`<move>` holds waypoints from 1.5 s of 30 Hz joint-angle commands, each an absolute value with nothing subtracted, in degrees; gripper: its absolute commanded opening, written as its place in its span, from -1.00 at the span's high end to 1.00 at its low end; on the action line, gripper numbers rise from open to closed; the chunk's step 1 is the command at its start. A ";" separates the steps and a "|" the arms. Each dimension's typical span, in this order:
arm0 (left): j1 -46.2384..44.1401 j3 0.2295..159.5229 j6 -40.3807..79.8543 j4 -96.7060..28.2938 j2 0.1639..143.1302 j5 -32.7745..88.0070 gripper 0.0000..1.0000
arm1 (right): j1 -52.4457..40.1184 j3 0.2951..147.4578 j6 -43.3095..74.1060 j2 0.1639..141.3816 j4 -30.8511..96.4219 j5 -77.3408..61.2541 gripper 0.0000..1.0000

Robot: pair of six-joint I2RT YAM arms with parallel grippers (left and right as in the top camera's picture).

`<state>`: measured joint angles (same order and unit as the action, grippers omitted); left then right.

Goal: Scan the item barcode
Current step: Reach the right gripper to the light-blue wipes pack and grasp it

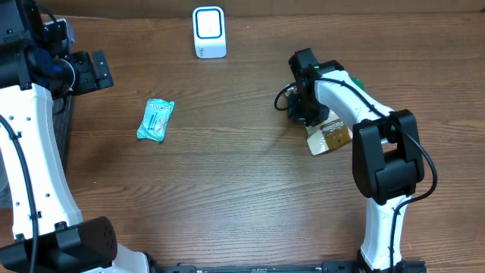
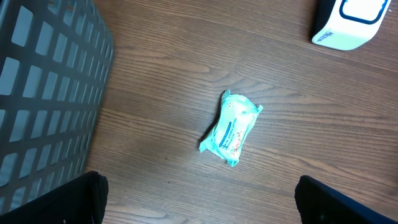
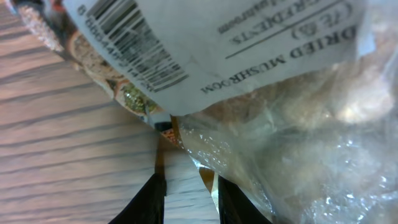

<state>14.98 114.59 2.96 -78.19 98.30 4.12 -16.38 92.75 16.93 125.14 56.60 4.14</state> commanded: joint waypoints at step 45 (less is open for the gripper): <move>14.59 115.22 3.38 -78.17 98.15 4.47 -0.99 | -44.16 107.00 8.38 129.23 52.73 -0.03 0.92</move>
